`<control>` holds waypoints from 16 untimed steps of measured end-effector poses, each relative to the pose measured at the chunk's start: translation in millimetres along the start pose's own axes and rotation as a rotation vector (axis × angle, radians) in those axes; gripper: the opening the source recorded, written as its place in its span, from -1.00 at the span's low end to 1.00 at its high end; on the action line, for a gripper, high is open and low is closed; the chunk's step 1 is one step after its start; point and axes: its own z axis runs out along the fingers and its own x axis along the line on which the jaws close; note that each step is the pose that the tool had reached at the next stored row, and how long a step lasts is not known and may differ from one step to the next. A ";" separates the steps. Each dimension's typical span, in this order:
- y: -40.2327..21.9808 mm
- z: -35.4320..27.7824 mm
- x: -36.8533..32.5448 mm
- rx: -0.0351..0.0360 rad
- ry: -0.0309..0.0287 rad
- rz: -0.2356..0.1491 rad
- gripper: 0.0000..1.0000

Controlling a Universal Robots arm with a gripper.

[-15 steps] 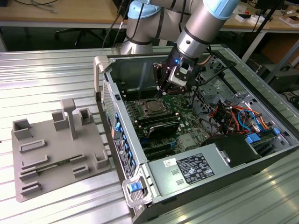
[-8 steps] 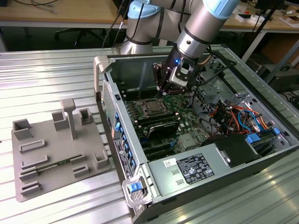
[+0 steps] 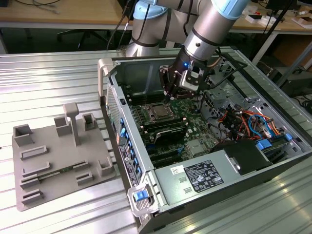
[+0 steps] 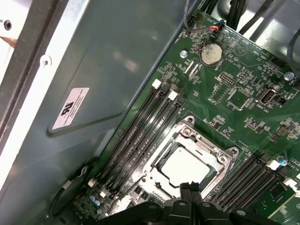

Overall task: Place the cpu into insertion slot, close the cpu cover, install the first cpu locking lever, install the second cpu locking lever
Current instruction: 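Install the first cpu locking lever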

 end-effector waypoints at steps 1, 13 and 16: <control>0.0 -0.1 0.0 0.0007 -0.0005 -0.005 -0.78; -0.3 0.4 -0.5 -0.0893 -0.0634 -0.024 -0.78; -0.7 0.4 -1.1 -0.1086 -0.0599 -0.028 -0.78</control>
